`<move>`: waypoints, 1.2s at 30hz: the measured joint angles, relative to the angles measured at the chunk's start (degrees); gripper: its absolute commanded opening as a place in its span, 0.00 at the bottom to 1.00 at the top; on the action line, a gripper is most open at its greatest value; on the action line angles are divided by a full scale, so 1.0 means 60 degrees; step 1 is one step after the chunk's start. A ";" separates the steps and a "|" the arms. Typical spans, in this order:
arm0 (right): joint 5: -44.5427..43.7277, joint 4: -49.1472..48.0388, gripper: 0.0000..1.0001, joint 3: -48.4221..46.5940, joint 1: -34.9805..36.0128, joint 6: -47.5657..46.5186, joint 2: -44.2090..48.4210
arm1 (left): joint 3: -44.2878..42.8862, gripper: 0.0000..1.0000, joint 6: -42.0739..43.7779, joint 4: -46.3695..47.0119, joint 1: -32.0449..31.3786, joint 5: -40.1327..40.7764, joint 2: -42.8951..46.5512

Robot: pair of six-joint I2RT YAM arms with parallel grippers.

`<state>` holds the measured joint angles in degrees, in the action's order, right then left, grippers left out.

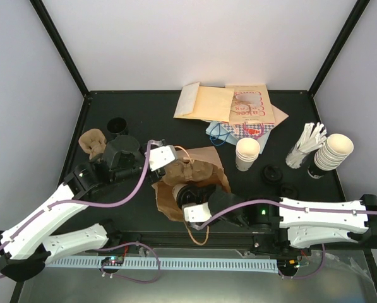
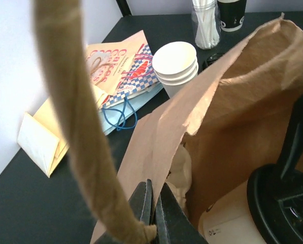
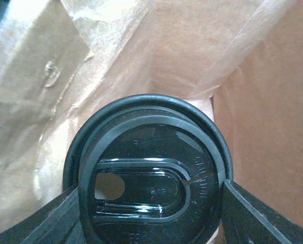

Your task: Pack the takeout coffee

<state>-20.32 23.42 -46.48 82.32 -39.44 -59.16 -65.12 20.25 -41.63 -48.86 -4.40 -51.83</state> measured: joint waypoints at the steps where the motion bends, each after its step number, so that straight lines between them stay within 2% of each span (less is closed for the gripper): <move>1: -0.0015 -0.0047 0.55 0.0095 0.0047 -0.0066 -0.0051 | -0.0004 0.02 -0.0004 0.0018 -0.0004 0.0029 0.0018; 10: -0.0645 -0.0688 0.56 0.0135 0.0073 -0.0459 -0.0841 | -0.0142 0.02 0.0055 -0.0066 -0.0270 -0.0630 0.0015; 20: -0.1071 -0.0648 0.55 -0.0648 -0.0474 -0.0404 -0.1887 | 0.0004 0.02 0.0047 -0.0200 -0.0576 -0.0867 0.0331; 28: -0.1075 -0.0171 0.55 -0.0896 -0.0987 -0.0142 -0.1501 | 0.0022 0.01 0.0153 -0.0226 -0.0612 -0.0229 0.0561; 36: -0.0867 0.0175 0.54 -0.0619 -0.0994 0.0022 -0.1086 | 0.0051 0.02 0.0845 0.0044 -0.0619 0.1031 0.0685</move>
<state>-25.52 24.47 -50.19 76.36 -39.31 -65.67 -64.82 25.32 -41.36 -52.58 1.78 -47.72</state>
